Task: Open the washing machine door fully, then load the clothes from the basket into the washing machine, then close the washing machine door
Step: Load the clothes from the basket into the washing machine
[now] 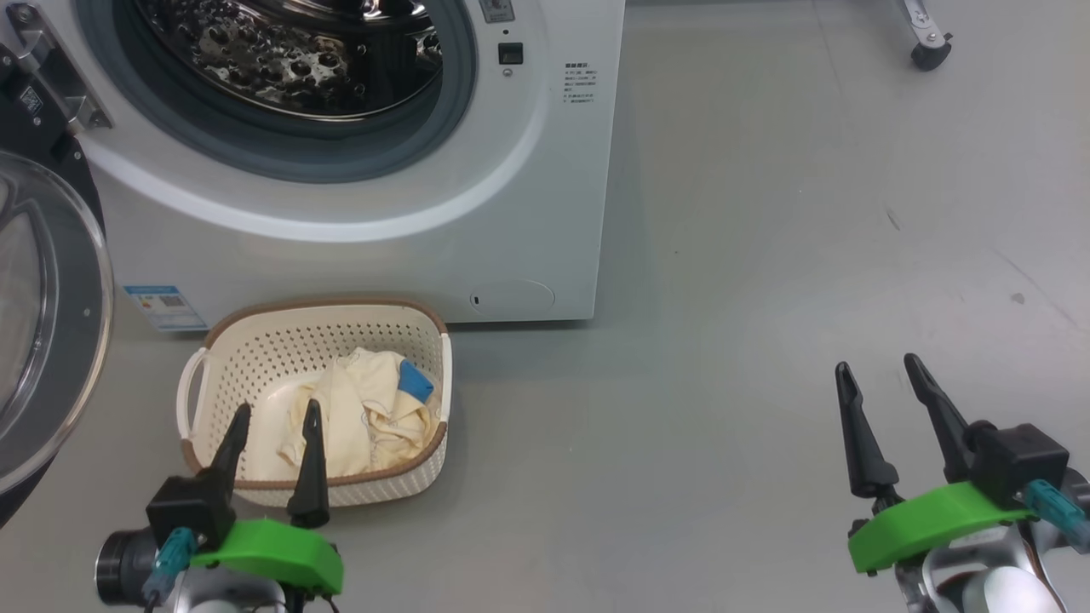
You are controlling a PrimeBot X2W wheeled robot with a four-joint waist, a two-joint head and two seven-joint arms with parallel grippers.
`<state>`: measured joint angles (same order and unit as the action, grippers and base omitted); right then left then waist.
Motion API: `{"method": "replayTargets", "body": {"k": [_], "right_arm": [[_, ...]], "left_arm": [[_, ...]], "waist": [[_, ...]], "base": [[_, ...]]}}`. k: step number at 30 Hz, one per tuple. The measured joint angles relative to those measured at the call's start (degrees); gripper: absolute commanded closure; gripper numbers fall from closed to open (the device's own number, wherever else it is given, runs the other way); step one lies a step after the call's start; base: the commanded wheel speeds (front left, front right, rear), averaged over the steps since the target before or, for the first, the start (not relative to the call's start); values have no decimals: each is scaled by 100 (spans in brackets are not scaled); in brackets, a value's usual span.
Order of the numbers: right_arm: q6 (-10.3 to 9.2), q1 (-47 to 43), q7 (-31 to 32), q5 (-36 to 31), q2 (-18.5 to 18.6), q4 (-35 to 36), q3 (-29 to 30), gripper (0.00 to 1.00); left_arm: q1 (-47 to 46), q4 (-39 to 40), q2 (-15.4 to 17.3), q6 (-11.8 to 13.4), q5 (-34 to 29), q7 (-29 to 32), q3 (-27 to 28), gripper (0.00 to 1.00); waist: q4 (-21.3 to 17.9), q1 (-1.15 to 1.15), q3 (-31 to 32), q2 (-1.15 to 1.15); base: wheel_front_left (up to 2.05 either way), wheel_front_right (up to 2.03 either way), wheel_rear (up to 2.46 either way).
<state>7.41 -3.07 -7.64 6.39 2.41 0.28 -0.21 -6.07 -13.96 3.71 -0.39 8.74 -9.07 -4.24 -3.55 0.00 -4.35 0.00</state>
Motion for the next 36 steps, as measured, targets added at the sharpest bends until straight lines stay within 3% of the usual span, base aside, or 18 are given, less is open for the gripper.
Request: {"method": "replayTargets", "body": {"k": [8, 23, 36], "right_arm": [[0, 0, 0, 0, 0, -2, -19, 0], [0, 4, -43, 15, -1, -26, -19, 0], [0, 22, -44, 15, -2, -35, -20, 0]], "left_arm": [[-64, 45, 13, 0, 82, -54, -45, 0], [-98, 104, 77, 144, 90, -14, -126, 0], [-127, 116, 100, 153, 92, -55, -171, 0]], "waist": [[-24, 0, -42, 0], [8, 0, -111, 0], [16, 0, -172, 0]], "base": [[71, -71, 0], [162, -162, 0], [26, -26, 0]]}}
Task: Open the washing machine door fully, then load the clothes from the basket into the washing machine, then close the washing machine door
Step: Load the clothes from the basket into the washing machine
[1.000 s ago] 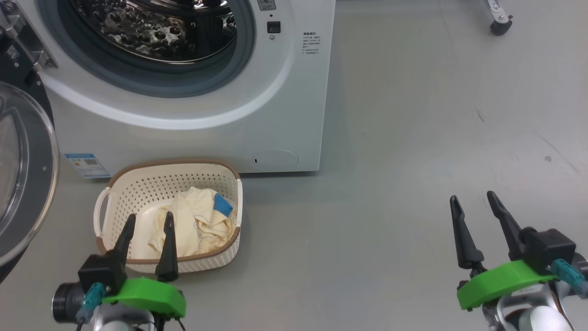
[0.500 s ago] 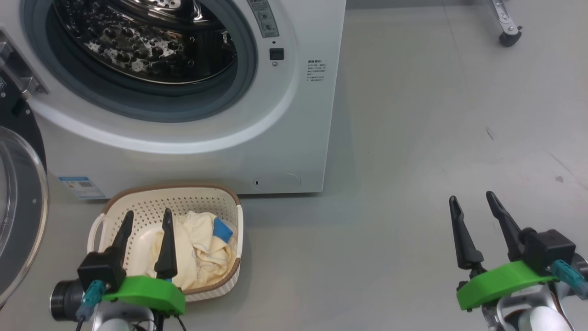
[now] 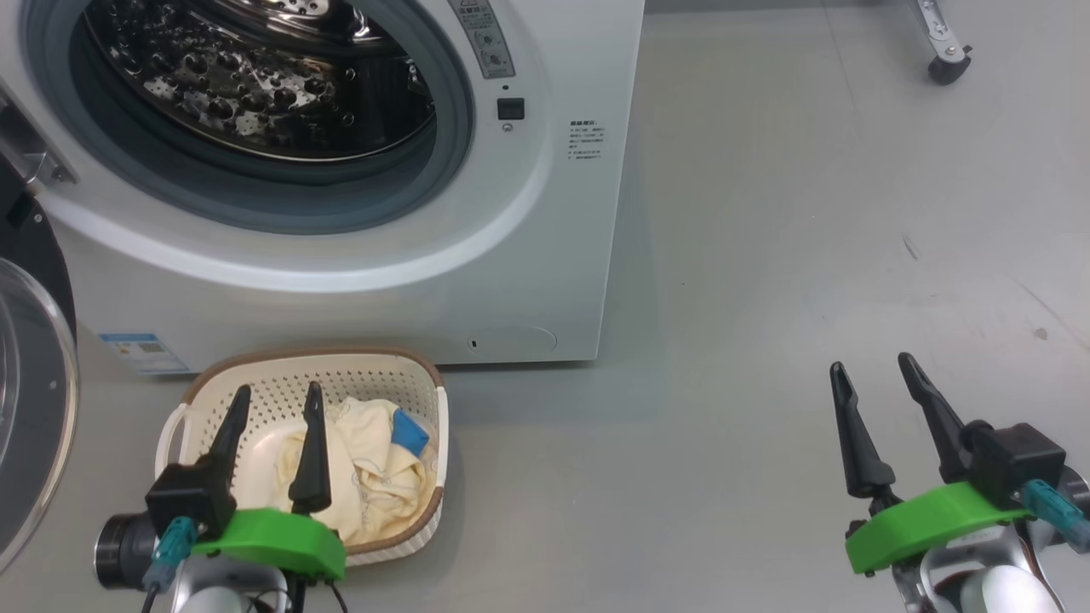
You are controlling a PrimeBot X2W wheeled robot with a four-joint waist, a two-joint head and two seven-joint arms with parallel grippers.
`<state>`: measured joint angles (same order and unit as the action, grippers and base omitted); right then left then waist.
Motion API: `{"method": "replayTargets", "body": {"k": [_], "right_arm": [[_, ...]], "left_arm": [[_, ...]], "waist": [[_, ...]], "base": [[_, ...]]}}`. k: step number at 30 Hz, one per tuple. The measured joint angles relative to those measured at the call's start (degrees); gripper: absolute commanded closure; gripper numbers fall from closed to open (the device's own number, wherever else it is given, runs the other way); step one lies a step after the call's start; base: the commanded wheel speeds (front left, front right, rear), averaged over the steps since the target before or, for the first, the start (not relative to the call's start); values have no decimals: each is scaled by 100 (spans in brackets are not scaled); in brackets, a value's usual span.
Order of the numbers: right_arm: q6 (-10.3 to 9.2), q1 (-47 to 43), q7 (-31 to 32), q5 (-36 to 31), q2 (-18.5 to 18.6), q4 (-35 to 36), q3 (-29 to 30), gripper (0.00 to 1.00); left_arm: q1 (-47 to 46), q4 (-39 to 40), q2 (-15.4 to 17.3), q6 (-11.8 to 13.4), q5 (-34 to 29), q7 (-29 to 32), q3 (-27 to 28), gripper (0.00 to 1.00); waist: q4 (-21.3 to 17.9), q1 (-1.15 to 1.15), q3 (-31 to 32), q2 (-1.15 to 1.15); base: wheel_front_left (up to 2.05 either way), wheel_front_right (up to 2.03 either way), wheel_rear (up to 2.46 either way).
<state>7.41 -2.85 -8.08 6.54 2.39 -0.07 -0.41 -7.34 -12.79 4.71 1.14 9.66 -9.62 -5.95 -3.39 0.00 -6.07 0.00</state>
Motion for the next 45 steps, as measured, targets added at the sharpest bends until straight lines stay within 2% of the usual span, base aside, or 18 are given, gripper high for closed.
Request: {"method": "replayTargets", "body": {"k": [16, 23, 28, 39, 45], "right_arm": [[0, 0, 0, 0, 0, 5, -4, 0], [0, 66, 1, 0, 0, 77, -9, 0], [0, 252, -8, 2, 0, 97, -25, 0], [0, 839, -204, 21, 0, 82, -186, 0], [0, 1170, -259, 44, 1, 69, -268, 0]], "left_arm": [[-1, -37, 19, 48, 60, -66, -60, 0], [-162, -459, 37, -19, 247, 14, -92, 0], [-608, -1226, 63, -177, 454, 102, -69, 0], [-2135, -3638, 138, -644, 751, 379, -109, 0], [-2865, -4613, 157, -775, 1005, 524, -101, 0]], "waist": [[8, 0, -43, 0], [-14, 0, -291, 0], [-37, 0, -596, 0], [-158, 0, -1455, 0], [-264, 0, -1948, 0]], "base": [[0, 0, 0], [0, 0, 0], [0, 0, 0], [0, 0, 0], [0, 0, 0]]}}
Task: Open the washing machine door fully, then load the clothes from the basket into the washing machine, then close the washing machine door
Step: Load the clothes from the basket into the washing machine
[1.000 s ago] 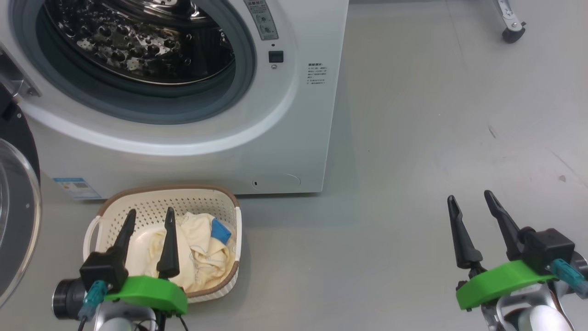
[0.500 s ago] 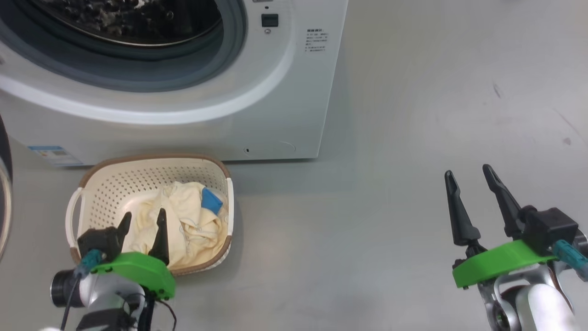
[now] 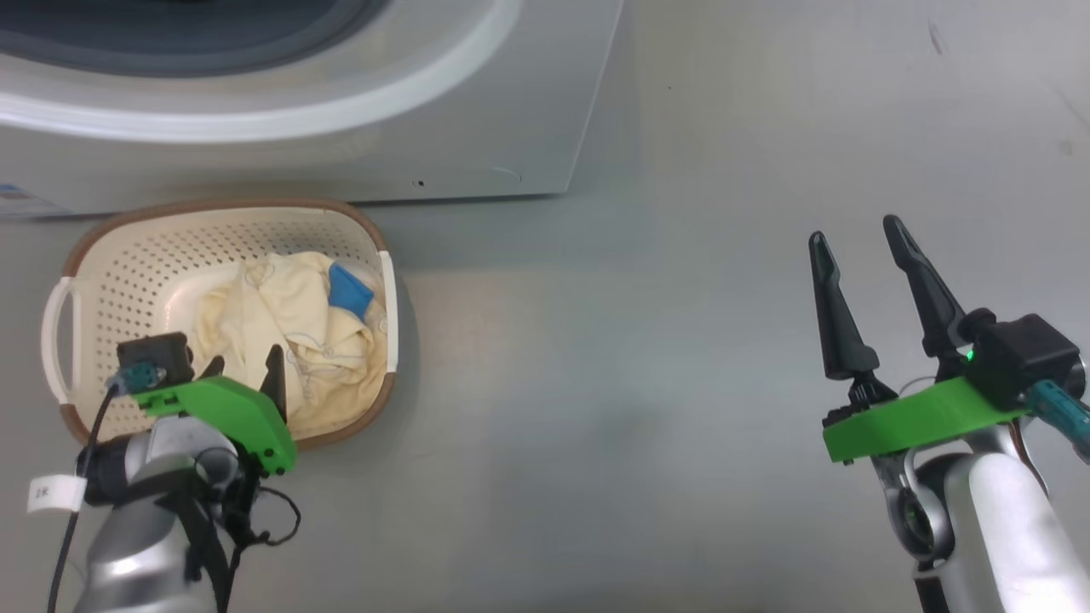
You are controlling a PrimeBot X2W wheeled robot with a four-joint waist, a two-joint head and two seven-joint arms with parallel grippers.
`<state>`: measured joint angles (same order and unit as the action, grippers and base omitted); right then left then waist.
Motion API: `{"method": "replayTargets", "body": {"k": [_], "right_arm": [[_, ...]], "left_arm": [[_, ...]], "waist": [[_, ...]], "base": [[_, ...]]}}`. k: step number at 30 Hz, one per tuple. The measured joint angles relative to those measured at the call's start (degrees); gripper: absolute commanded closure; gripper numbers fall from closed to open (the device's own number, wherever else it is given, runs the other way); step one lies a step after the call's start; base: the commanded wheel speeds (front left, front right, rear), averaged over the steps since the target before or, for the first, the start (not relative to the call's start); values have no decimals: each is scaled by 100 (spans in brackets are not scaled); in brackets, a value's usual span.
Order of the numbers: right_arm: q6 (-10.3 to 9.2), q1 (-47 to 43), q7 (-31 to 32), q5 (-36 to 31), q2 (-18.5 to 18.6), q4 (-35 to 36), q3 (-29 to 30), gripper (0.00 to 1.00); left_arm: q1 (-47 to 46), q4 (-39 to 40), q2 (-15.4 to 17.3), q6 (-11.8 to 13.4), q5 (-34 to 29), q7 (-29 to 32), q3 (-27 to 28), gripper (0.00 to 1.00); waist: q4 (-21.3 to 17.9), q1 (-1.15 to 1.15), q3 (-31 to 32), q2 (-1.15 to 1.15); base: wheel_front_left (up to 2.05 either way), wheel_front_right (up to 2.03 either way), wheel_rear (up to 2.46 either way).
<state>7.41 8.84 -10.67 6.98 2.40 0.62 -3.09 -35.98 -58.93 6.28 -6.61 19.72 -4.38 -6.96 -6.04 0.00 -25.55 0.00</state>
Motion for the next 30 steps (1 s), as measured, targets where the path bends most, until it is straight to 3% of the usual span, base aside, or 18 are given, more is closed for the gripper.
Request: {"method": "replayTargets", "body": {"k": [9, 17, 25, 30], "right_arm": [[0, 491, -56, -2, 1, 132, -103, 0], [0, 852, -130, -1, 3, 220, -194, 0], [0, 1114, -201, 10, 3, 272, -279, 0], [0, 1162, -260, 59, 4, 296, -270, 0]], "left_arm": [[-1110, -799, 213, -69, 336, 342, -52, 0], [-1719, -878, 411, -90, 695, 559, -271, 0], [-2177, -1077, 891, -91, 938, 727, -298, 0], [-2402, -1129, 928, -91, 1085, 867, -357, 0]], "waist": [[-179, 0, -962, 0], [-282, -1, -1774, 0], [-458, -1, -2474, 0], [-568, -1, -2811, 0]], "base": [[0, 0, 0], [0, 0, 0], [0, 0, 0], [0, 0, 0]]}}
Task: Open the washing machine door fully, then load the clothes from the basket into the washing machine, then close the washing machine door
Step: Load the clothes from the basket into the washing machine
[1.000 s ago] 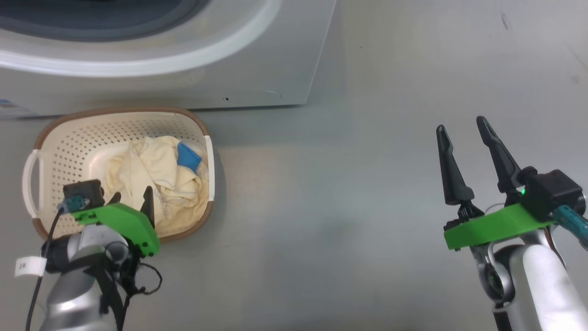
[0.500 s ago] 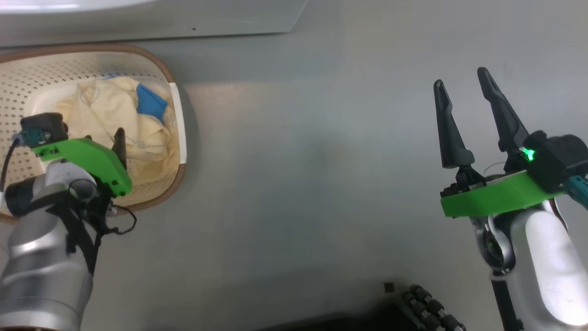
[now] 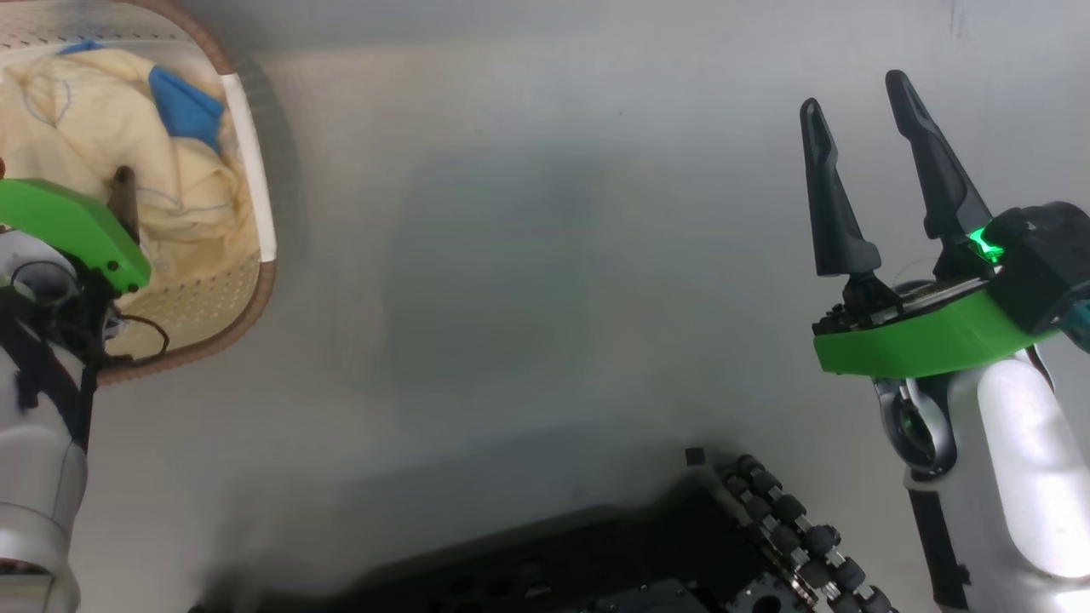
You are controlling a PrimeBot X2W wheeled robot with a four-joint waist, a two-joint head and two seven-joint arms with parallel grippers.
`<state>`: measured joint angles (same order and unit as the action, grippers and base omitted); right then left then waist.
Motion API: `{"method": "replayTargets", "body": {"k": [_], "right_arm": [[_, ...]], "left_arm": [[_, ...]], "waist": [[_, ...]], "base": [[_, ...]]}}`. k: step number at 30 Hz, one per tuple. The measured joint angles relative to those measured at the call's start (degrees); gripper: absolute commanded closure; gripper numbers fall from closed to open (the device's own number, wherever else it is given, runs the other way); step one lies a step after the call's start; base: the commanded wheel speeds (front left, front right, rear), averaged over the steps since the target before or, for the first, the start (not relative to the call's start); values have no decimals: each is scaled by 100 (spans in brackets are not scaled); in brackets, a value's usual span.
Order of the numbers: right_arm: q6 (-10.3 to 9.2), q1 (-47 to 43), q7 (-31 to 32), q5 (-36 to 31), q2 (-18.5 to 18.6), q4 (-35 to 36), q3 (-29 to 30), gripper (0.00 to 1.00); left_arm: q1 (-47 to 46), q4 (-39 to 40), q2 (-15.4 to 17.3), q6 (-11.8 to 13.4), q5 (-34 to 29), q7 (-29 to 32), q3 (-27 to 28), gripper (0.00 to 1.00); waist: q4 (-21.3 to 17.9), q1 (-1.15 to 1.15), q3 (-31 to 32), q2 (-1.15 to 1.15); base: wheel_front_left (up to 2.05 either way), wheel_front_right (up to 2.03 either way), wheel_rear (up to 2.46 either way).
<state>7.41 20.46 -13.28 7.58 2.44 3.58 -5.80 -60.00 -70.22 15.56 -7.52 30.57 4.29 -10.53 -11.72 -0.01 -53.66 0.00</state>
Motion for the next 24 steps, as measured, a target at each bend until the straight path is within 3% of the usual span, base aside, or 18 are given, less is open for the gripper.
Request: {"method": "replayTargets", "body": {"k": [10, 11, 12, 13, 24], "right_arm": [[0, 1, -58, 5, -1, 16, -7, 0], [0, 1, -58, 20, -1, 16, -7, 0], [0, 1, -58, 37, -1, 15, -7, 0], [0, 1, -59, 44, -1, 14, -5, 0], [0, 1, -59, 41, 0, -18, 24, 0]], "left_arm": [[-172, -9, 78, 0, 400, 194, -92, 0], [-174, -9, 78, 0, 467, 241, -92, 29], [-174, -10, 74, 0, 523, 291, -104, 68], [-174, -10, 69, 0, 552, 332, -124, 100], [-164, -34, -137, 1, 706, 164, -313, 100]], "waist": [[-105, 0, -332, 0], [-112, 1, -337, 0], [-116, 0, -339, 0], [-116, 0, -339, 0], [34, 1, -187, 0]], "base": [[0, 0, 0], [0, 0, 0], [0, 0, 0], [0, 0, 0], [0, 0, 0]]}}
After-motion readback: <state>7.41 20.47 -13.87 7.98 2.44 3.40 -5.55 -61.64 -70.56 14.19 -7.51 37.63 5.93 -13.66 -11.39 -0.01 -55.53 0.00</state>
